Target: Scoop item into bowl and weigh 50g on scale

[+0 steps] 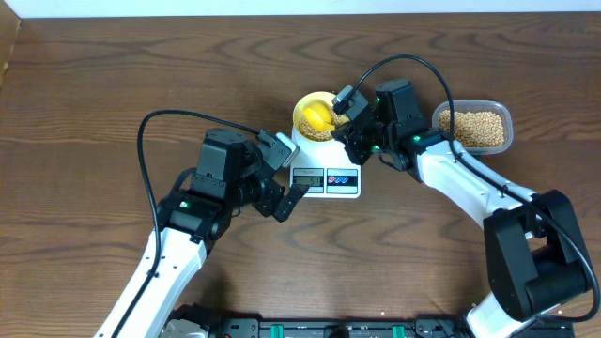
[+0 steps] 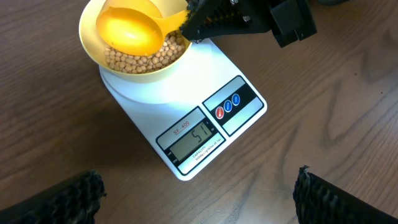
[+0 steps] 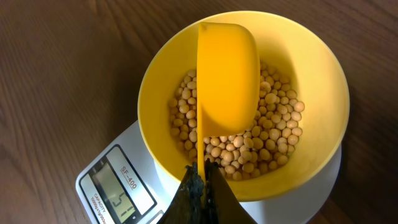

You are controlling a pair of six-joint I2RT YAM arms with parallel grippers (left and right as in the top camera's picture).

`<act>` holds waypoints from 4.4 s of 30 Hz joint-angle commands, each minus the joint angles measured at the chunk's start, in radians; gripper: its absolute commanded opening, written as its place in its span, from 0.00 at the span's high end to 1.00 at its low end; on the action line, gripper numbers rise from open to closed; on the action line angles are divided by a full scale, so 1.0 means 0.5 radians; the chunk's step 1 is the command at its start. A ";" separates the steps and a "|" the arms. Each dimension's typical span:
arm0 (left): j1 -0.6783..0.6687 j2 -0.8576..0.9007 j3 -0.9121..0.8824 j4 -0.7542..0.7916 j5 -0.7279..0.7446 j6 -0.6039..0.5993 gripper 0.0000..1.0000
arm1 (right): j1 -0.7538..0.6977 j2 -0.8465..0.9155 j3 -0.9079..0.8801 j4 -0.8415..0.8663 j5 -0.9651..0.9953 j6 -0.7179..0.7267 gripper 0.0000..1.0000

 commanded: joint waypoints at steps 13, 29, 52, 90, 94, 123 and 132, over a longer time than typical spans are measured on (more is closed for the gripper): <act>0.006 0.011 -0.021 -0.005 0.019 0.040 0.00 | -0.108 -0.096 0.056 0.003 -0.027 0.084 0.99; 0.006 0.011 -0.021 -0.005 0.019 0.041 0.00 | -0.121 -0.151 0.056 -0.027 -0.080 0.083 0.99; 0.006 0.011 -0.021 -0.005 0.019 0.040 0.00 | -0.121 -0.151 0.056 -0.110 -0.071 0.084 0.99; 0.006 0.011 -0.021 -0.005 0.019 0.040 0.00 | -0.034 -0.151 0.056 -0.132 0.095 0.083 0.97; 0.006 0.011 -0.021 -0.005 0.019 0.040 0.00 | -0.035 -0.151 0.056 -0.131 0.098 0.084 0.92; 0.006 0.011 -0.021 -0.005 0.019 0.040 0.00 | -0.025 -0.152 0.056 -0.064 0.106 0.084 0.93; 0.006 0.011 -0.021 -0.005 0.019 0.040 0.00 | -0.025 -0.152 0.056 -0.046 0.107 0.083 0.91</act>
